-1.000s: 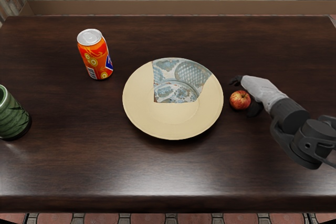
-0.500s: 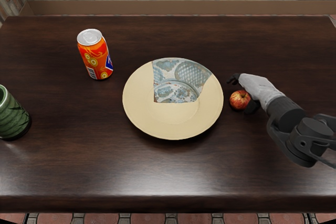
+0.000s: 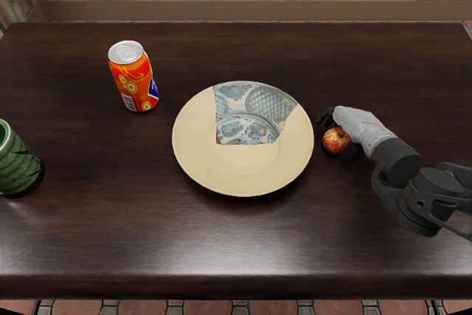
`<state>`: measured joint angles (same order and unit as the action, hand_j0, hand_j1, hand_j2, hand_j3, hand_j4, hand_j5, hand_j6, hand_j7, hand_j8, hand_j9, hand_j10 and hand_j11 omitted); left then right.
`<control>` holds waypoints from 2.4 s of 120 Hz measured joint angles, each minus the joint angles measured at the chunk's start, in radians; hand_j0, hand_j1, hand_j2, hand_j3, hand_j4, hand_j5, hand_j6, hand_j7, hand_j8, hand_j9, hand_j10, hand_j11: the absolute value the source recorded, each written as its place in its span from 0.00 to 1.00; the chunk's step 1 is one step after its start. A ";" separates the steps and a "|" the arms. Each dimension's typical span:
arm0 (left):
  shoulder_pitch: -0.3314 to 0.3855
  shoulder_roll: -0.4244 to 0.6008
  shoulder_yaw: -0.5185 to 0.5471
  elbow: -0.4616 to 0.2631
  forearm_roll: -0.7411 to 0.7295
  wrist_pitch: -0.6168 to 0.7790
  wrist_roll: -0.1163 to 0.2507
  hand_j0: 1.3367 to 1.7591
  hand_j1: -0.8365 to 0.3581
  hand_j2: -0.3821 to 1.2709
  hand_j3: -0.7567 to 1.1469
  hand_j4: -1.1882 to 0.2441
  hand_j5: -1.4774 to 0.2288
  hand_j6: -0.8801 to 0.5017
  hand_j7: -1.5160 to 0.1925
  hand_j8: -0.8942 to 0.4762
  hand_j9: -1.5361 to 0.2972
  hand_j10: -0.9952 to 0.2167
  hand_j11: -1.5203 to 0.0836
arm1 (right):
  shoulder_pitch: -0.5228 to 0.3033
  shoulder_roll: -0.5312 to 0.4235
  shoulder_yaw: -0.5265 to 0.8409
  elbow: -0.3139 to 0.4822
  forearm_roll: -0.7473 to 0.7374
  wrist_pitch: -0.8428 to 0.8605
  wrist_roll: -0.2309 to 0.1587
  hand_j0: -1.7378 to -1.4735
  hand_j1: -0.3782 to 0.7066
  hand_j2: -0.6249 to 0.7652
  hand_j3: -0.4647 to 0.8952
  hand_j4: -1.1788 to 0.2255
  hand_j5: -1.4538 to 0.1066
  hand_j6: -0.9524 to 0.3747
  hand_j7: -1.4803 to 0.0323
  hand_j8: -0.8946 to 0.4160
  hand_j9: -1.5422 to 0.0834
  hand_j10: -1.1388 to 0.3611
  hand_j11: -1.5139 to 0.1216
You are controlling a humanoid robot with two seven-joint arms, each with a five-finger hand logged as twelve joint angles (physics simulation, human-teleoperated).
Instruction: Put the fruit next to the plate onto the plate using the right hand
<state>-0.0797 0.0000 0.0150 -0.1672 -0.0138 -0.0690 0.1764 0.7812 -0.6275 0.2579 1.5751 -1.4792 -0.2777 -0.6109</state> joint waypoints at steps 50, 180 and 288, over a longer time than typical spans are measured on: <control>0.000 0.000 0.000 0.000 0.000 0.000 0.000 0.76 0.98 0.23 0.40 0.82 0.86 0.63 0.88 0.65 0.83 0.81 0.94 | -0.010 0.002 -0.002 -0.004 -0.002 -0.011 -0.001 0.31 0.55 0.40 0.34 0.49 0.52 0.37 0.55 0.36 0.55 0.43 0.53; 0.000 0.000 0.000 0.000 0.000 0.000 0.000 0.76 0.98 0.23 0.40 0.82 0.86 0.63 0.88 0.65 0.83 0.81 0.94 | -0.005 -0.012 0.048 -0.028 0.011 -0.058 0.000 0.31 0.58 0.63 0.34 0.40 0.38 0.36 0.43 0.36 0.42 0.34 0.40; 0.000 0.000 0.000 0.000 0.000 0.000 0.000 0.76 0.98 0.23 0.40 0.82 0.86 0.63 0.88 0.65 0.83 0.81 0.94 | 0.019 0.135 0.194 0.067 0.015 -0.083 0.001 0.30 0.60 0.67 0.34 0.37 0.31 0.40 0.38 0.40 0.36 0.36 0.33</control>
<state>-0.0796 0.0000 0.0151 -0.1672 -0.0138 -0.0690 0.1764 0.7998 -0.4927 0.4514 1.6418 -1.4642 -0.3602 -0.6103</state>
